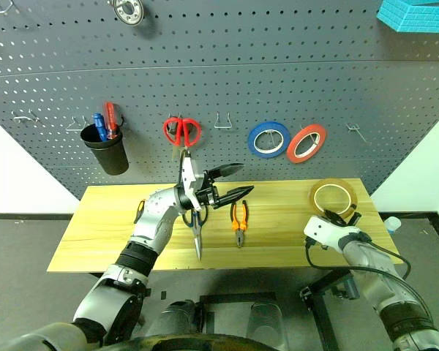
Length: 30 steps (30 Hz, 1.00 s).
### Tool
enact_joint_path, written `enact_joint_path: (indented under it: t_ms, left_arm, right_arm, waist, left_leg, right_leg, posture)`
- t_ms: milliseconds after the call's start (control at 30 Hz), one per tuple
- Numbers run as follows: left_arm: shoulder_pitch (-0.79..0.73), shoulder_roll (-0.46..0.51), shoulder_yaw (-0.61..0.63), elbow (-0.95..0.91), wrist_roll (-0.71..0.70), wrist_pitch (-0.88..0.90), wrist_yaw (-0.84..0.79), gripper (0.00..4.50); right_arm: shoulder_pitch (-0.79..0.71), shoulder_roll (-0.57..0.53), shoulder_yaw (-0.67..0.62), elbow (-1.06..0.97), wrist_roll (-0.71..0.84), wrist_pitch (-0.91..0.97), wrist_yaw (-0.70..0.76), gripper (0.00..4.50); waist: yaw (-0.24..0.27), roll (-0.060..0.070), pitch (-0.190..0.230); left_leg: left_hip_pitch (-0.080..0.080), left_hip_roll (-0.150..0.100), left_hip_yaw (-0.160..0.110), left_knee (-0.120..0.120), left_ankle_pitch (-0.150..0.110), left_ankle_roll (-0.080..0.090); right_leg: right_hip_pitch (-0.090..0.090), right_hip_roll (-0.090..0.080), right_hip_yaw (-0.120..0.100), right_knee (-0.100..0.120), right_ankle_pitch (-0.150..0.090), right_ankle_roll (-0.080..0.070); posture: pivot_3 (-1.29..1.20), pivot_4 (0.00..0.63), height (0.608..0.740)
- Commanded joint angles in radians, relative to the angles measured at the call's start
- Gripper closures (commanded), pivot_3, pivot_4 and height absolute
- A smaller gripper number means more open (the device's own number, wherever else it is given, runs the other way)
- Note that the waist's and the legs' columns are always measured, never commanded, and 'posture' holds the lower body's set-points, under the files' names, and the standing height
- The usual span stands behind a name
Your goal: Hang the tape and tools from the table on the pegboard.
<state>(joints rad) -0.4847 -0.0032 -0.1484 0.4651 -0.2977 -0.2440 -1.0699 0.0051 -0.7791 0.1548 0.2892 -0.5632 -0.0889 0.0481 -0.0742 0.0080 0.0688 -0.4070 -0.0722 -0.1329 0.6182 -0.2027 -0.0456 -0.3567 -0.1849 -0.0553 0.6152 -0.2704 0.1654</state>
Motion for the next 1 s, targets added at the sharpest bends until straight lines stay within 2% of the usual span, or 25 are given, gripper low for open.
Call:
enact_joint_path:
  t_ms: [33,233,400,633,1000]
  left_arm:
    - [-0.004,-0.019,0.003,-0.008,-0.028,-0.004,-0.009,1.28]
    - [-0.001,-0.026,0.024,-0.020,-0.066,0.003,-0.031,1.28]
    - [0.008,-0.020,0.030,-0.039,-0.081,0.007,-0.027,1.28]
    - [0.036,-0.010,0.031,-0.092,-0.105,0.029,-0.025,1.28]
    - [0.059,-0.014,0.021,-0.160,-0.140,0.061,-0.028,1.28]
  right_arm:
    - [-0.039,-0.075,-0.052,-0.088,-0.109,-0.033,-0.129,4.03]
    - [-0.167,-0.115,-0.068,-0.006,-0.109,-0.077,-0.162,4.03]
    - [-0.328,-0.089,-0.094,0.200,0.067,-0.180,-0.036,4.03]
    - [-0.472,-0.048,-0.100,0.434,0.199,-0.304,0.068,4.03]
    - [-0.669,0.016,-0.095,0.796,0.283,-0.398,0.170,4.03]
  waist:
    - [0.001,0.001,0.000]
    - [0.001,0.001,0.000]
    - [0.000,0.001,0.000]
    - [-0.002,0.001,-0.001]
    - [-0.025,0.001,-0.001]
  left_leg:
    - [-0.001,0.000,0.000,0.001,0.000,0.000]
    - [-0.002,0.000,0.000,0.004,-0.001,0.001]
    - [-0.001,-0.001,0.000,0.005,-0.001,0.002]
    - [-0.001,-0.001,-0.001,0.004,-0.001,0.002]
    - [0.000,-0.001,-0.001,0.005,0.000,0.002]
  right_leg:
    - [0.000,0.000,0.000,0.000,0.000,0.000]
    - [0.001,0.000,0.000,0.000,0.001,0.000]
    - [0.002,0.000,0.000,-0.001,0.002,0.000]
    - [0.002,0.001,0.000,-0.001,0.005,-0.003]
    - [0.004,0.001,0.000,0.000,0.006,-0.003]
  posture:
    - [-0.22,0.006,0.740]
    - [-0.20,0.000,0.740]
    - [-0.18,0.000,0.740]
    - [-0.15,0.000,0.740]
    - [-0.13,0.001,0.740]
